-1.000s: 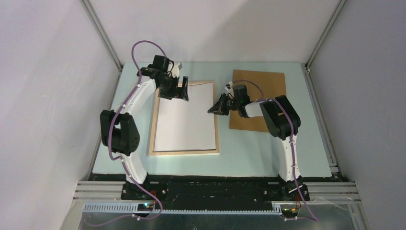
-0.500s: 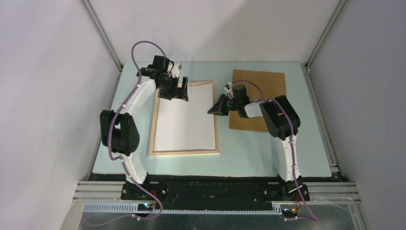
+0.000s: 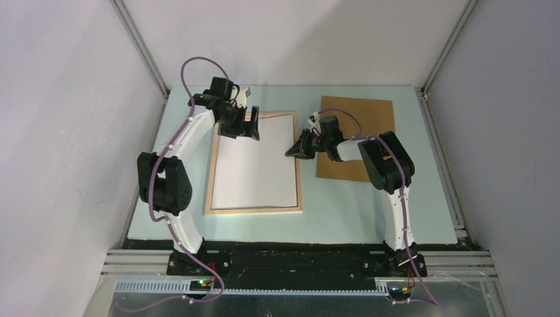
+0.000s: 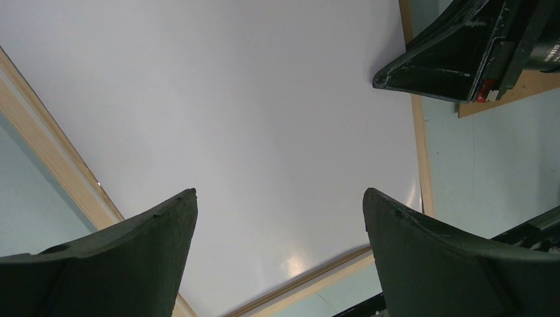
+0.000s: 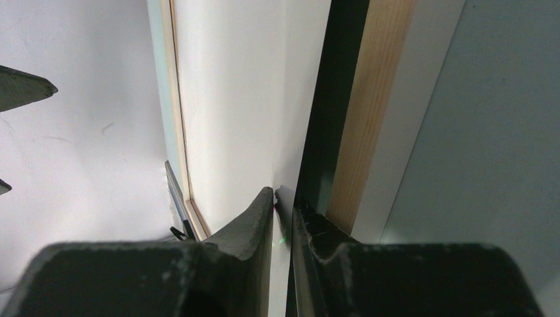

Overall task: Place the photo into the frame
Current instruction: Place the photo in the photo frame.

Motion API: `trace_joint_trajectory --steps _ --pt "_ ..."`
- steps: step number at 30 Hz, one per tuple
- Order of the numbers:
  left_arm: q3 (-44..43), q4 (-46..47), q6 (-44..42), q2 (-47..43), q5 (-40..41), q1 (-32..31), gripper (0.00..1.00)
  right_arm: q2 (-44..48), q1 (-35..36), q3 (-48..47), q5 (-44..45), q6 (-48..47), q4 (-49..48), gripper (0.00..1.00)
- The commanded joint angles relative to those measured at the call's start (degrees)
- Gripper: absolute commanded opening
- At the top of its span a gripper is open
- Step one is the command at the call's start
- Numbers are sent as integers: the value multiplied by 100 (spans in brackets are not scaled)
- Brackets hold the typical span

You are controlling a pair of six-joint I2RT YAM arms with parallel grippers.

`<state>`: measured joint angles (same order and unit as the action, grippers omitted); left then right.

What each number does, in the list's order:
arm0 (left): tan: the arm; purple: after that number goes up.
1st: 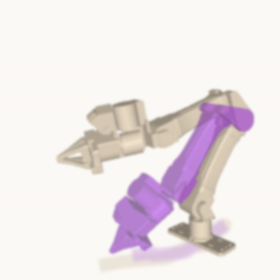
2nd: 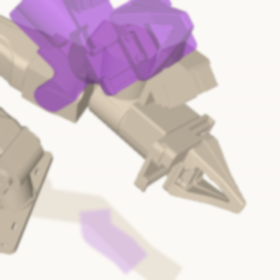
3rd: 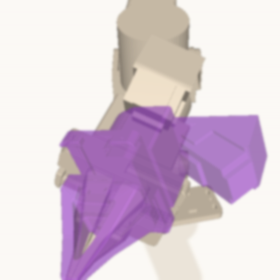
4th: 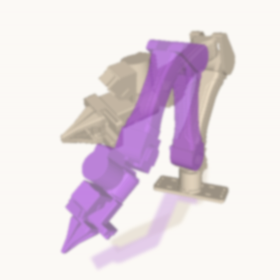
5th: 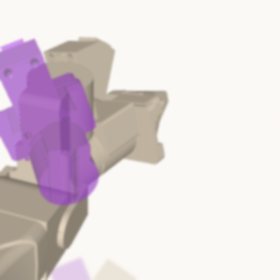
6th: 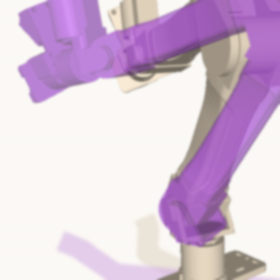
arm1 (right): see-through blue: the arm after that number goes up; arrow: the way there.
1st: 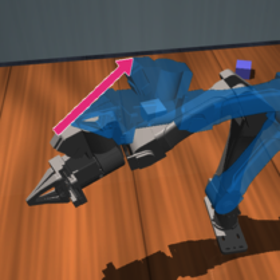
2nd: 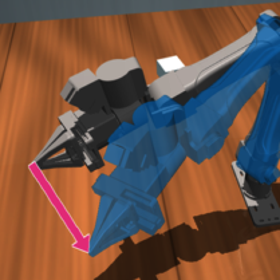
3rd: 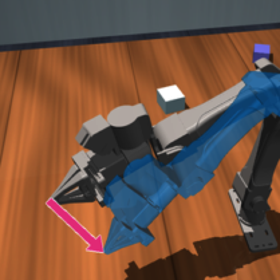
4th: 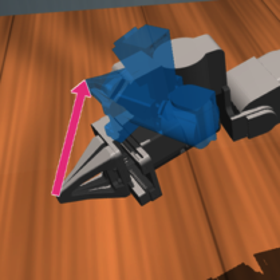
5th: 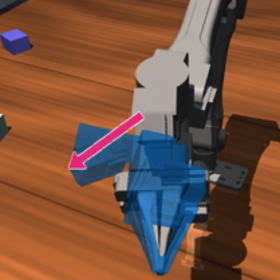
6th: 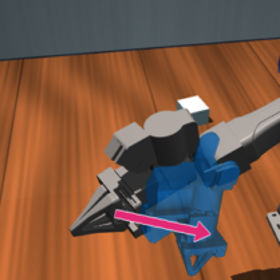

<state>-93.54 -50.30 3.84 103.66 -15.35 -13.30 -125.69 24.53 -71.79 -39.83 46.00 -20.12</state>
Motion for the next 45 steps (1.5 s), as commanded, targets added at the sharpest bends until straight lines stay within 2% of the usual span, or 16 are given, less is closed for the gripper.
trace_joint_trajectory --steps 1,12,19,24,37,39,45 --pt "19 68 -152 -371 -52 68 100 208 4 -234 183 -329 335 21" --pt "36 65 -153 -372 -81 68 99 213 -2 -309 225 -448 521 26" --pt "54 71 -155 -373 -99 73 99 289 -19 -309 310 -577 700 42" --pt "55 66 -156 -384 -99 79 100 424 -27 -310 446 -752 898 51" --pt "71 67 -166 -485 -41 82 100 1106 -79 -311 1176 -1641 1742 58" --pt "72 76 -178 -517 11 82 100 1267 -100 -314 1403 -1839 1849 61" --pt "150 164 -209 -671 80 81 100 1829 -246 -310 1995 -2447 2195 87"
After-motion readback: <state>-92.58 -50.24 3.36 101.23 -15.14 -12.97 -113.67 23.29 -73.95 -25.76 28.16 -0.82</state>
